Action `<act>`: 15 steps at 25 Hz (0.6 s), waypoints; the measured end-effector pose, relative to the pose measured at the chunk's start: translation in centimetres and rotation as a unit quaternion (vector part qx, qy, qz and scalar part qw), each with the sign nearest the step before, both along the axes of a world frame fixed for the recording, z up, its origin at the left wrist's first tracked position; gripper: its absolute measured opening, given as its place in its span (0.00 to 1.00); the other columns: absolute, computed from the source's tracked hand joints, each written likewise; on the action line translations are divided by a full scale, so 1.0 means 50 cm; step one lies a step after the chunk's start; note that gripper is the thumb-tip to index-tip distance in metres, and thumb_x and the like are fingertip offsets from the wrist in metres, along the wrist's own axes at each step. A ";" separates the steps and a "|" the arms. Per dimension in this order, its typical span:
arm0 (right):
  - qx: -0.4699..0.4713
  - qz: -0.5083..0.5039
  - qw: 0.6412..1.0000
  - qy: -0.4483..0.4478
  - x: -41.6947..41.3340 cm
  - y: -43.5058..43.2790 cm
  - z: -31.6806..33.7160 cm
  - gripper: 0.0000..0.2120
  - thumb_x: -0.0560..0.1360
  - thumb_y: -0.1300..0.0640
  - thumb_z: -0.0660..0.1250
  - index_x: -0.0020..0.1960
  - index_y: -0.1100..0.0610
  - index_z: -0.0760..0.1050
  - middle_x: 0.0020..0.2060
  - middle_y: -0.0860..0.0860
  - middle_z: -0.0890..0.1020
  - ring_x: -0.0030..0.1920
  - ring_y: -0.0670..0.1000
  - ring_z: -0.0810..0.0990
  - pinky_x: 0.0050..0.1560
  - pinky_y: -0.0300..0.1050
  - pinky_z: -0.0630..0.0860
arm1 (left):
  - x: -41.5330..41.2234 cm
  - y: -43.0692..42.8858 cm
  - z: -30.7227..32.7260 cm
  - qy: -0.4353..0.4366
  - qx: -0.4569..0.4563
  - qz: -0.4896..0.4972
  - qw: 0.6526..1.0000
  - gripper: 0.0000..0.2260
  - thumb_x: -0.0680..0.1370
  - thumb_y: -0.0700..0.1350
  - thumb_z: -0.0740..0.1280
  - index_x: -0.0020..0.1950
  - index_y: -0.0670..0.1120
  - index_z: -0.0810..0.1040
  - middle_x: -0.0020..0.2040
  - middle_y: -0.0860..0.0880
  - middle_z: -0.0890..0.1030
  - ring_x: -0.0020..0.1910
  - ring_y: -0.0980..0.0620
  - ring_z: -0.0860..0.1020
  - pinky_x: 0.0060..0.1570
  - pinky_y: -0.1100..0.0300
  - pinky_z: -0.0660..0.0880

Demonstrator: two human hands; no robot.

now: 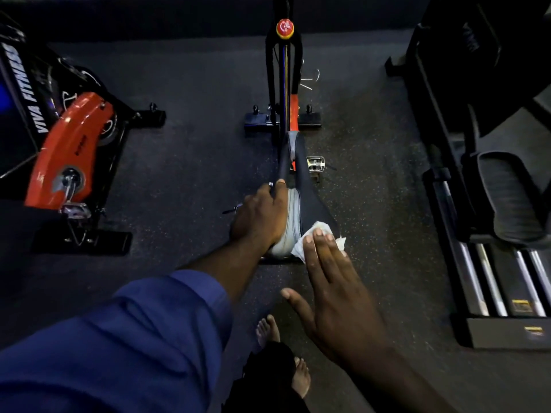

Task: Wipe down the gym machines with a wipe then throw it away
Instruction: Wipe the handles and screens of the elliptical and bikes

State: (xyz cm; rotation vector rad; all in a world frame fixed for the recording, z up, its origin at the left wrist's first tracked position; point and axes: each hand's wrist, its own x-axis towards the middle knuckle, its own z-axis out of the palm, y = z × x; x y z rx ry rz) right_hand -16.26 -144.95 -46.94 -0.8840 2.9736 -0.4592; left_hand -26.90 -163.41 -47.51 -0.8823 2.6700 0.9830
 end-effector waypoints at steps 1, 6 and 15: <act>0.016 -0.002 1.000 -0.002 0.002 -0.003 0.002 0.41 0.85 0.33 0.53 0.83 0.64 0.54 0.84 0.60 0.54 0.84 0.56 0.50 0.81 0.57 0.58 | 0.000 0.000 -0.002 0.001 -0.003 0.000 1.000 0.30 0.82 0.68 0.47 0.64 0.50 0.79 0.67 0.38 0.80 0.65 0.34 0.77 0.64 0.43 0.73; 0.032 -0.011 0.998 -0.049 -0.032 -0.033 0.004 0.46 0.82 0.26 0.46 0.85 0.61 0.49 0.84 0.56 0.48 0.84 0.54 0.44 0.82 0.56 0.54 | -0.002 -0.001 -0.011 0.010 -0.004 0.001 1.000 0.30 0.82 0.68 0.47 0.63 0.50 0.79 0.66 0.39 0.80 0.65 0.35 0.77 0.63 0.43 0.73; -0.049 -0.030 0.991 -0.121 -0.170 -0.095 0.007 0.48 0.79 0.27 0.32 0.85 0.60 0.48 0.85 0.55 0.46 0.84 0.49 0.41 0.83 0.50 0.47 | 0.000 -0.009 -0.012 0.001 0.017 0.003 1.000 0.31 0.83 0.70 0.43 0.64 0.55 0.79 0.62 0.43 0.82 0.62 0.39 0.79 0.61 0.41 0.75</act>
